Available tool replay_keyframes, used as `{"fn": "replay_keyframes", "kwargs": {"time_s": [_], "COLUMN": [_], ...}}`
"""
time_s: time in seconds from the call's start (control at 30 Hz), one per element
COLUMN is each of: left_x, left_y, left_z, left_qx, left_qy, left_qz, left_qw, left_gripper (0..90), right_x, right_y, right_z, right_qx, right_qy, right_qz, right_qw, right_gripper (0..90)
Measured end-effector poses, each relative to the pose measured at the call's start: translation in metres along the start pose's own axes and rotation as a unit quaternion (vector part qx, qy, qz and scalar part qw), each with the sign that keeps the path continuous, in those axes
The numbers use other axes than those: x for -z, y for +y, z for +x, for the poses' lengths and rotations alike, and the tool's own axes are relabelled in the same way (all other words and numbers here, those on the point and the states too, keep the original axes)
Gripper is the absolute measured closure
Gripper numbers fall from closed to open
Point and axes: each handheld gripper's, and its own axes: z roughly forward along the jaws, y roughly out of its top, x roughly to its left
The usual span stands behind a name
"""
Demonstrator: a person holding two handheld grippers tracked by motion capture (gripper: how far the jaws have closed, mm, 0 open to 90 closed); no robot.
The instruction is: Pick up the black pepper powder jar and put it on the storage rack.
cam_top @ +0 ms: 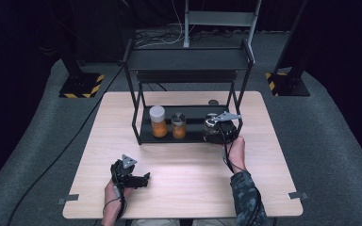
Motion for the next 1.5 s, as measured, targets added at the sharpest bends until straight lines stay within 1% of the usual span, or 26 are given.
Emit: {"fn": "replay_keyframes", "kwargs": {"time_s": [0.37,1.03,1.33,1.5], "left_x": [0.0,0.0,0.0,0.0], "left_y": [0.0,0.0,0.0,0.0], "left_z": [0.0,0.0,0.0,0.0], "left_qx": [0.0,0.0,0.0,0.0], "left_qy": [0.0,0.0,0.0,0.0], "left_qz": [0.0,0.0,0.0,0.0], "left_qw": [1.0,1.0,1.0,1.0], "left_gripper": [0.4,0.4,0.5,0.5], "right_x": [-0.004,-0.013,-0.018,-0.021], "right_y": [0.005,0.008,0.007,0.007], "right_z": [0.0,0.001,-0.001,-0.001], "right_qx": [-0.003,-0.001,-0.004,-0.005], "right_qy": [0.001,0.002,0.005,0.003], "right_qz": [0.002,0.005,0.0,-0.002], "right_qw": [1.0,1.0,1.0,1.0], "right_gripper": [30.5,30.4,30.4,30.4]}}
